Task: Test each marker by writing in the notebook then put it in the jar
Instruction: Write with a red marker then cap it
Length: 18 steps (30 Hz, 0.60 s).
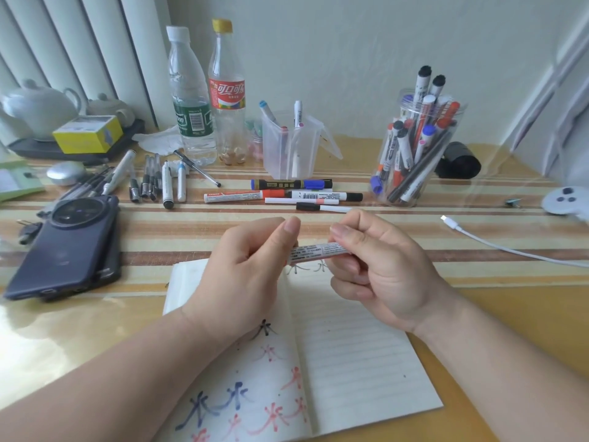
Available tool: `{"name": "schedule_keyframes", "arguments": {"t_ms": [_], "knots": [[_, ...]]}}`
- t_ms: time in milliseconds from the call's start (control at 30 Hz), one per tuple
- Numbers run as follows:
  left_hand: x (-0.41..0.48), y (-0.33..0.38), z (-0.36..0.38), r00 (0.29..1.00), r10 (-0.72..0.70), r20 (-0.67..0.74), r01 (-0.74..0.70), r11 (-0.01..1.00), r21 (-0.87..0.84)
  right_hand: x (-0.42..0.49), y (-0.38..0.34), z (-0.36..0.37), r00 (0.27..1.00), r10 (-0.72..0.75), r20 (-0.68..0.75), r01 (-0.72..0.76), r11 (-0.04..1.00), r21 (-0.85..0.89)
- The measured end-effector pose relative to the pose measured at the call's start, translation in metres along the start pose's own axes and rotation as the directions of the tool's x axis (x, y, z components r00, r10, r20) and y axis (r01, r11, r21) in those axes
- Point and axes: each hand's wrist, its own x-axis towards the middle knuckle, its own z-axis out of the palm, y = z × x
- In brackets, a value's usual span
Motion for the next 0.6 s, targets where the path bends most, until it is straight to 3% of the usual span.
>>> {"name": "schedule_keyframes", "arguments": {"t_ms": [133,267,467,533,600], "knots": [[0.004,-0.001,0.005,1.0,0.003,0.002,-0.004,0.966,0.258,0.01,0.001,0.003,0.981,-0.041,-0.188,0.06,0.993,0.098],[0.005,-0.006,0.009,0.999,-0.02,0.026,0.008,0.923,0.386,0.019,-0.001,0.001,0.947,-0.115,-0.3,0.171,0.971,0.167],[0.004,-0.005,0.009,0.973,-0.163,0.164,0.026,0.781,0.624,0.013,-0.017,-0.002,0.881,-0.329,-0.34,0.301,0.944,-0.134],[0.003,-0.004,0.007,0.962,-0.204,0.179,0.031,0.738,0.674,0.015,-0.03,-0.001,0.826,-0.472,-0.308,0.385,0.872,-0.301],[0.004,-0.003,0.006,0.956,-0.229,0.181,0.036,0.708,0.706,0.02,-0.044,0.001,0.762,-0.616,-0.202,0.46,0.733,-0.501]]}}
